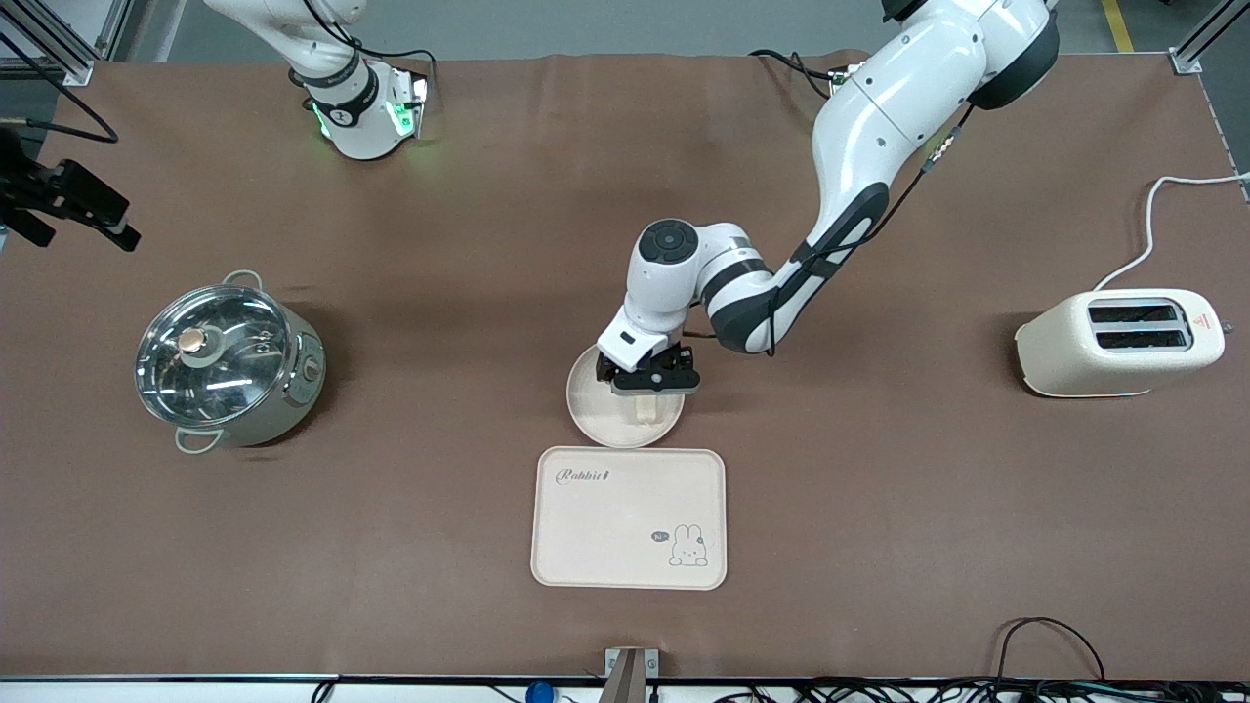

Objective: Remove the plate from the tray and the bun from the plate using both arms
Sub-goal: 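Grasp the white bun on the plate with the left gripper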

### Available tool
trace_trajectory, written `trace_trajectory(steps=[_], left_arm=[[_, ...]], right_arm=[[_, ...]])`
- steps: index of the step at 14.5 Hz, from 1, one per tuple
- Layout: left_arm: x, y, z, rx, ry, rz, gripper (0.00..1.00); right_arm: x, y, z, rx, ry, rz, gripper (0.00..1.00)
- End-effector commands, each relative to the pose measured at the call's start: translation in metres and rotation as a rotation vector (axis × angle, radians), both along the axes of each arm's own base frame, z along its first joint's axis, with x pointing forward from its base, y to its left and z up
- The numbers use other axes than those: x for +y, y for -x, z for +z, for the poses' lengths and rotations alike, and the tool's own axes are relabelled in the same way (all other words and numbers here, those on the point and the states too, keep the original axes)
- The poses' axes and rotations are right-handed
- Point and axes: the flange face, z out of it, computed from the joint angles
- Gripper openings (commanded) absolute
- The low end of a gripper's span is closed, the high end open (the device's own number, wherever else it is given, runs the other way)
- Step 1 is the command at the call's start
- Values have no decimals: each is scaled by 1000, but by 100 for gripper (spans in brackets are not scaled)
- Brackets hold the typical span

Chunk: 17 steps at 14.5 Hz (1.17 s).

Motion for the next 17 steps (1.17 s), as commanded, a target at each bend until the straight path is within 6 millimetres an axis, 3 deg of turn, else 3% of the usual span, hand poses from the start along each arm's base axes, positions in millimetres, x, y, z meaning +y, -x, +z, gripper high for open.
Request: trace_trajectory(steps=[1,3,6,9,10,11,14,16,17], left_arm=[[9,-17,-5,-43,10,-5,86],[13,-20,-7,-66,-4,-24,63],[15,-21,-16,-91,-27,-46,40],[14,-20,-15,-87,-19,-39,23],[15,-22,-11,-92,-17,-38,22],[19,-28,-3,-103,-12,-35,20],[50,-55,51,-70,18,-12,19],[95,-82,84,8,-21,-53,18],[130,-97,104,45,-18,-55,17]], right_arm=[[-5,-2,15,18,15,-1,100],[-7,2,18,40,14,-1,100],[-23,2,4,116,0,-30,100],[-42,-6,2,114,-8,-25,100],[-43,-7,5,110,-4,-18,100],[-43,-7,7,107,-4,-21,100],[-43,-5,10,101,-1,-26,100],[-43,-5,8,107,0,-30,100],[-43,-3,9,115,1,-29,100]])
